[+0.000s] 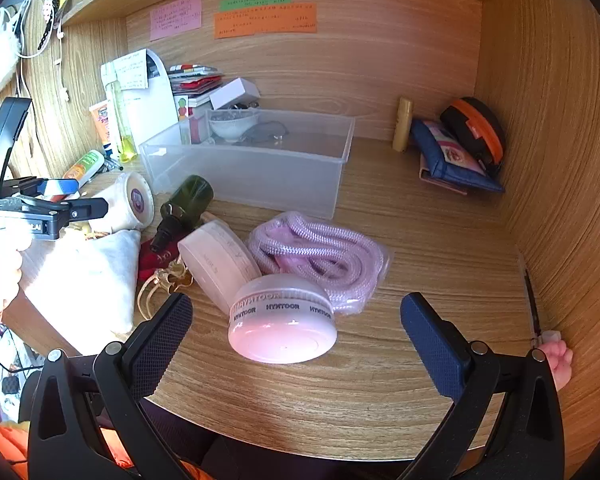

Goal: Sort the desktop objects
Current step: 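Grasp the pink round jar with the right gripper while the left grasps the white tub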

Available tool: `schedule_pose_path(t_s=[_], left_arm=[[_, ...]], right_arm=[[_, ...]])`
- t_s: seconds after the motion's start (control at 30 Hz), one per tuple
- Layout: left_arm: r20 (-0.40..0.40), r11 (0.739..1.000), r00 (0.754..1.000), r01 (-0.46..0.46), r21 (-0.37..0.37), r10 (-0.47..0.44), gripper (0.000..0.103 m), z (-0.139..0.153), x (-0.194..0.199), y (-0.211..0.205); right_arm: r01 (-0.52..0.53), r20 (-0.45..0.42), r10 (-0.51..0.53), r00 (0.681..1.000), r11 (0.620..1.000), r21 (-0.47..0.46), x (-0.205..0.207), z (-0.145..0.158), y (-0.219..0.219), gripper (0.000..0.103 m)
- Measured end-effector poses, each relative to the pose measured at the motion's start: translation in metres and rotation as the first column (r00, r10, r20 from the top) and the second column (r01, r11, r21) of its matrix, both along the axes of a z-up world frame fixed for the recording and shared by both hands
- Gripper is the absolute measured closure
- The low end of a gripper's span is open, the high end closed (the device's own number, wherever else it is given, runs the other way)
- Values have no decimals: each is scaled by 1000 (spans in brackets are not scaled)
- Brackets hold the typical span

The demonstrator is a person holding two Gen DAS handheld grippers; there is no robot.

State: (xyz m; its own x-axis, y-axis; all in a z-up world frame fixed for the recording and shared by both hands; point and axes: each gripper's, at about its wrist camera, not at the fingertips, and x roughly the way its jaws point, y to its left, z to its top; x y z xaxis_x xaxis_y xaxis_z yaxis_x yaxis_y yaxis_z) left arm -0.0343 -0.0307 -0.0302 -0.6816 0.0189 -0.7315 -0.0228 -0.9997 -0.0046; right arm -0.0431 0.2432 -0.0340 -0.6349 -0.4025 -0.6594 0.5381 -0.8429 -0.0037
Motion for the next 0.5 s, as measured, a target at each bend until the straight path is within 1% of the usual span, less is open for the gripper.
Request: schedule_pose_path(t_s=[0.23, 0.4, 0.43, 0.47, 0.5], left_arm=[[48, 1000, 999, -13, 17, 12, 1, -13, -21, -2], [85, 1000, 996, -12, 24, 10, 1, -24, -33, 0], [93, 1000, 996, -14, 26, 12, 1, -26, -35, 0], [101, 999, 995, -16, 30, 12, 2, -29, -37, 1], [108, 999, 994, -17, 35, 14, 6, -32, -38, 1]], right_arm=[[-16, 59, 15, 998, 1000, 2, -9, -19, -6, 2], [-25, 90, 25, 996, 1000, 2, -14, -25, -10, 11], [-25, 89, 25, 996, 1000, 3, -15, -26, -11, 12], [-24, 85, 23, 996, 1000, 6, -16, -26, -11, 12], [-22, 82, 21, 996, 1000, 9, -16, -26, -12, 12]])
